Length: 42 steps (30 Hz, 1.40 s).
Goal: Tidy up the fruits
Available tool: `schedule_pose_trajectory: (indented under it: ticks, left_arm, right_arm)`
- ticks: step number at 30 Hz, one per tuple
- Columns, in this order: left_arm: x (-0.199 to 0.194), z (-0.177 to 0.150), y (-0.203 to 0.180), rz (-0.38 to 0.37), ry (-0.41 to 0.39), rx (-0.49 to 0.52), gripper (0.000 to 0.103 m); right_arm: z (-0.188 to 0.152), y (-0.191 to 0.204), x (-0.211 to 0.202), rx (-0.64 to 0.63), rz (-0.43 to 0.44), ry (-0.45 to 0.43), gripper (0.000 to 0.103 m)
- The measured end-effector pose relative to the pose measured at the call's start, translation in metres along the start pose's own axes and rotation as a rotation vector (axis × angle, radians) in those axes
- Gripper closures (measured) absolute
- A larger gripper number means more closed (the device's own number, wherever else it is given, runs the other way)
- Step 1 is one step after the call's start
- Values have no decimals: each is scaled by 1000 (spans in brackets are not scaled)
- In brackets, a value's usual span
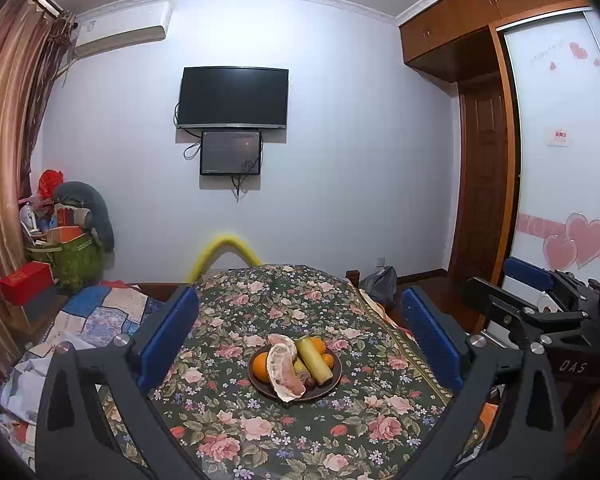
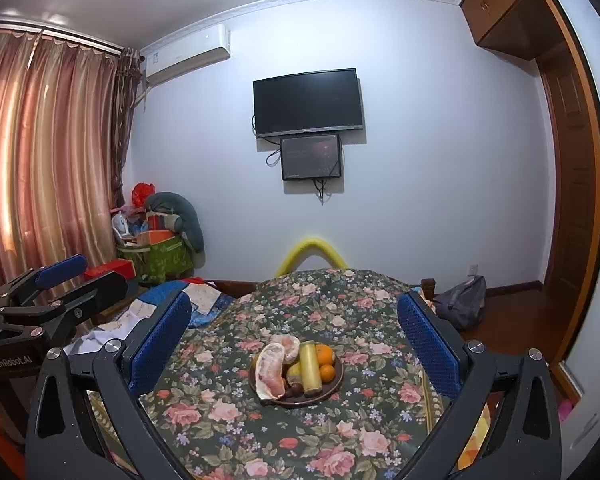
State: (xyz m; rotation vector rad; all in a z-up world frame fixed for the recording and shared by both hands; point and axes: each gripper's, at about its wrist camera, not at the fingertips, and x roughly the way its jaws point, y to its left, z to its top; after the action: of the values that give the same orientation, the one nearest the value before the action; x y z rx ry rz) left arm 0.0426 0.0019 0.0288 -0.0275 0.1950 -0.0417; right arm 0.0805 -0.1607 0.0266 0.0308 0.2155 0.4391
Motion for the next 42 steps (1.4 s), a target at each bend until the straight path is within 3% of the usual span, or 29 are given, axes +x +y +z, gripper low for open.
schedule_pose_trajectory:
  ticks: [42]
  left_arm:
    - [2,0,-1,-28,19,-2,0]
  right_arm:
    - [-1,-8,-5,19,-3,15,0]
